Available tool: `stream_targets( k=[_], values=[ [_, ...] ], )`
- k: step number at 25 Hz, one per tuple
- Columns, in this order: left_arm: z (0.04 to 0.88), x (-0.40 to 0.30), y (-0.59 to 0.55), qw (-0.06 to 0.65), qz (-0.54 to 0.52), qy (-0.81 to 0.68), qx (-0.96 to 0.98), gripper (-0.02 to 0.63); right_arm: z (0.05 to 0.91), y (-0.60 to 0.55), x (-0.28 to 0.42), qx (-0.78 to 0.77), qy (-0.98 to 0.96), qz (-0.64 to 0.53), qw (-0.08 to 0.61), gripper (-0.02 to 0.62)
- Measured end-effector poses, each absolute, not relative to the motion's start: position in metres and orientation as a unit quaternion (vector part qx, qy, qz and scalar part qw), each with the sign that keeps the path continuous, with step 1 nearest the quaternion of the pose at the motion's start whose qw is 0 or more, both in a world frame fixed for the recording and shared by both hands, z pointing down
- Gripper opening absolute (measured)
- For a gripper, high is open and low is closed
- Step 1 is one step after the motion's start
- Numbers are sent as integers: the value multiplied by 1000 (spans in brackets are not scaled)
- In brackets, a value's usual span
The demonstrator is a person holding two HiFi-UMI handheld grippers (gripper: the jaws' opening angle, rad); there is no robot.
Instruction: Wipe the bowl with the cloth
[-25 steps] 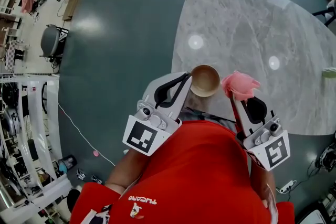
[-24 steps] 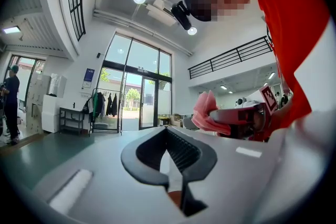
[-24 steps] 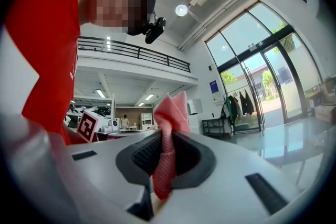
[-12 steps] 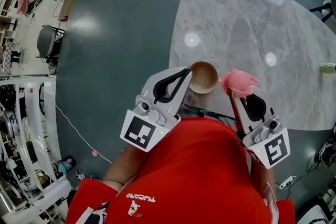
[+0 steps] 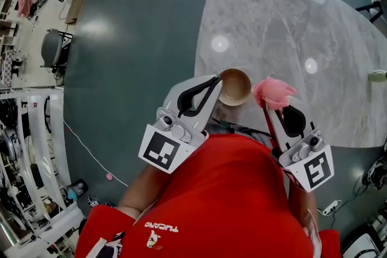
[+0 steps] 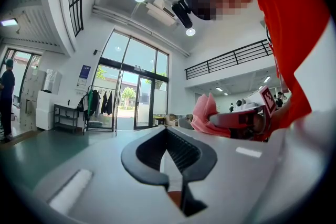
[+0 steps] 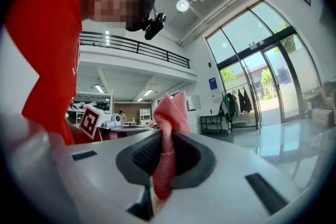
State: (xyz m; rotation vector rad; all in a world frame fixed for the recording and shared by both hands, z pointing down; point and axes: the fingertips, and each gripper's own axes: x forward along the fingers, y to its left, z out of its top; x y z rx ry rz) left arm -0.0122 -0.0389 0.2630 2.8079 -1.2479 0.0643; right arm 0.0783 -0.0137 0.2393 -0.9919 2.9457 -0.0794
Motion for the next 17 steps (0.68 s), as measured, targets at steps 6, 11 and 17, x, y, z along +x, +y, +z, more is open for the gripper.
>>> stream_targets(
  k=[6, 11, 17],
  values=[
    [262, -18, -38, 35, 21, -403, 914, 5, 235, -15, 73, -325, 945, -31, 24, 25],
    [259, -19, -38, 35, 19, -400, 916, 5, 232, -12, 70, -323, 946, -24, 19, 25],
    [253, -18, -39, 34, 17, -394, 918, 5, 225, -12, 70, -328, 944, -23, 19, 25]
  ],
)
